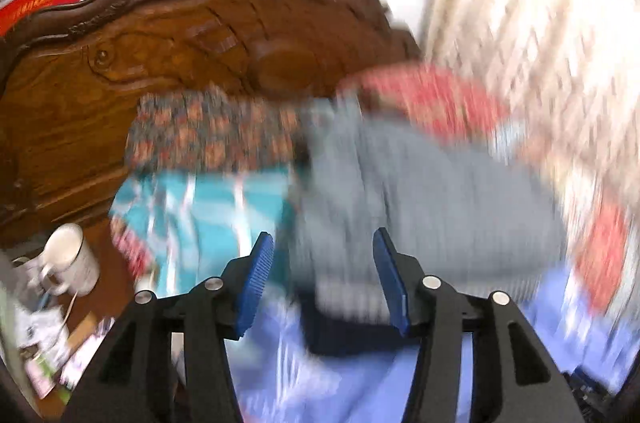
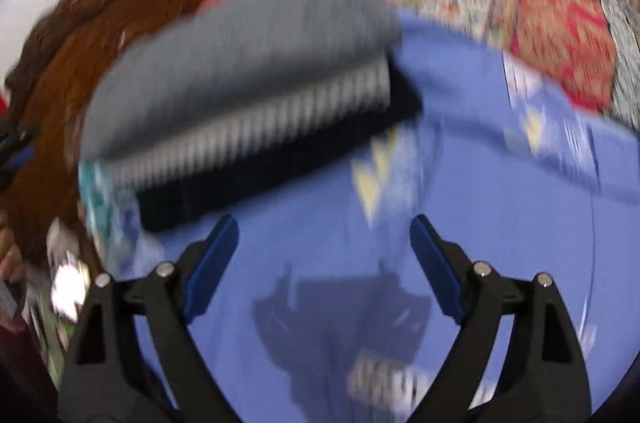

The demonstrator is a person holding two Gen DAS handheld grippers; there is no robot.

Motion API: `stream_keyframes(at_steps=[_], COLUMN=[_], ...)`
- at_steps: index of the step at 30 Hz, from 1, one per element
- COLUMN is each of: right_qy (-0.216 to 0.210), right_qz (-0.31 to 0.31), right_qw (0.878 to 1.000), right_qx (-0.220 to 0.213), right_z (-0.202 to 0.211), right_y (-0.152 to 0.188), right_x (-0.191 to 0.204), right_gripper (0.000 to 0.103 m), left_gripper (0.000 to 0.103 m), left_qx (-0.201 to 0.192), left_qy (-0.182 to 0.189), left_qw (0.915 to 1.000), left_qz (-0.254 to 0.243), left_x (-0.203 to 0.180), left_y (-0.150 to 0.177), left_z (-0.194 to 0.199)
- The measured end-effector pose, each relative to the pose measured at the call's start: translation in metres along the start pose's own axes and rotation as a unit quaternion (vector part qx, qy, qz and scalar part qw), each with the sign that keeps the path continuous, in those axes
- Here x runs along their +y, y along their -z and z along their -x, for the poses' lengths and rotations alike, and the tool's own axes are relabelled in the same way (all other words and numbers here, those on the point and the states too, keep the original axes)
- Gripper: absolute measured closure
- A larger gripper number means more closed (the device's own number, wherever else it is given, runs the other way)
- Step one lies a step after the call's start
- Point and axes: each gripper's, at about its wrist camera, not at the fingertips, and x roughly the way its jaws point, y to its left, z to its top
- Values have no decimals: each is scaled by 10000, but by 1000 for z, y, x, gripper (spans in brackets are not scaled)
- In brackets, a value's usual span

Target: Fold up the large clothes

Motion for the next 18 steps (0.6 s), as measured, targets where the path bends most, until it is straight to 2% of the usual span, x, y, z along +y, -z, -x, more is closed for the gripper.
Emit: stream_keyframes(at_steps=[3,6,8,12,14,18], right_qy=[45,124,221,299,286,222], right_qz=[-54,-132,-137,144,215,297], right_qw=[9992,9975,9969,9985,9990,9992], right_qx=[391,686,744,425,270,115], right_z=[16,35,49,89,107,128], right_y=[66,114,131,147,155,173], right_x=[-4,-9,-9,-4,-1,1], right_gripper=[19,19,19,12,10,9], left_gripper=[31,31,31,27,23,22], left_qx=[597,1158,1381,1474,1476,1415], left_qy=[58,343,481,371,306,190], left_qw=[9964,9896,9852,9789,9788,9801], left_qz=[-606,-776,-890,-1363,-1385,-1382], left_x=[-30,-52,-65,-92,-95,-99], left_y=[78,138,164,203,211,229], left_z=[15,33,44,70,79,100])
